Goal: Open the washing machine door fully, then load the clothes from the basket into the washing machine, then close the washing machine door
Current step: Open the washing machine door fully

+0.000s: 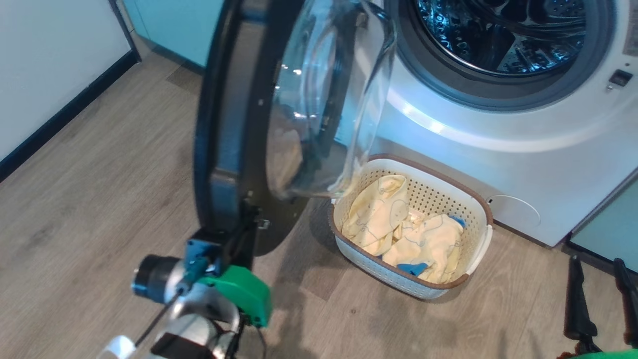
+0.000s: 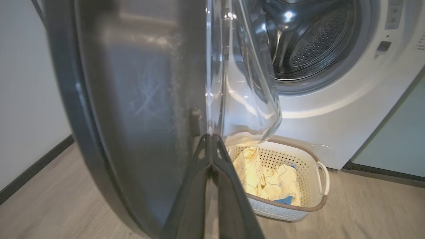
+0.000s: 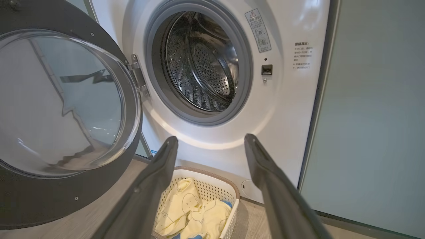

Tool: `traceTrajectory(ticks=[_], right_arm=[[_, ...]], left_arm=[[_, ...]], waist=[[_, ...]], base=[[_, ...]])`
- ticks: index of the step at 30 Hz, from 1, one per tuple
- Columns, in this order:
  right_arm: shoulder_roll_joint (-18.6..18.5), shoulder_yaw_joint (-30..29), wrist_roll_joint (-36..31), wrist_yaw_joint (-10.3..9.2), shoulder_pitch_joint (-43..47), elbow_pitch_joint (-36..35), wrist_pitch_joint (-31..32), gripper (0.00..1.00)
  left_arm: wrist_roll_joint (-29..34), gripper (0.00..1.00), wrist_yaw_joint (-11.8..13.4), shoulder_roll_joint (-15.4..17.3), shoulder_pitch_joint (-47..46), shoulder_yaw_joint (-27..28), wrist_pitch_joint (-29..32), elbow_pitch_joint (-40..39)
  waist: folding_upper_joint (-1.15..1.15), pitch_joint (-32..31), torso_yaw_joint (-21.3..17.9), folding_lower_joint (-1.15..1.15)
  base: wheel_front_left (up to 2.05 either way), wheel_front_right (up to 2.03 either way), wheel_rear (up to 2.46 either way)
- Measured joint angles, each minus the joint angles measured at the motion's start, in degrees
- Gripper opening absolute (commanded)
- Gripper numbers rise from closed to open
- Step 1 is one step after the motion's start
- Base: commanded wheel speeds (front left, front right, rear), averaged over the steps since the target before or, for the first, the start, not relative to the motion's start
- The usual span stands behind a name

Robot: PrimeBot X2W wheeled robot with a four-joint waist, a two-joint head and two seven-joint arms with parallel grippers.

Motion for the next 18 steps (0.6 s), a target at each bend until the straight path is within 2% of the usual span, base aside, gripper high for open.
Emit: traceTrajectory(ticks=[12, 18], right_arm=[[0.01, 0.09, -0.11, 0.0, 0.03, 0.03, 0.0, 1.0], [0.01, -0.05, -0.8, 0.0, 0.04, 0.02, 0.0, 1.0]], left_arm=[[-1.65, 0.0, 0.6, 3.49, 0.24, 5.57, -4.7, 6.47], [-3.18, 0.0, -0.46, 4.89, -2.07, 8.46, -9.17, 12.07]], waist=[[0.0, -0.45, -1.65, 0.0], [0.0, 0.01, -1.85, 0.0]], base=[[0.0, 0.0, 0.0], [0.0, 0.0, 0.0]])
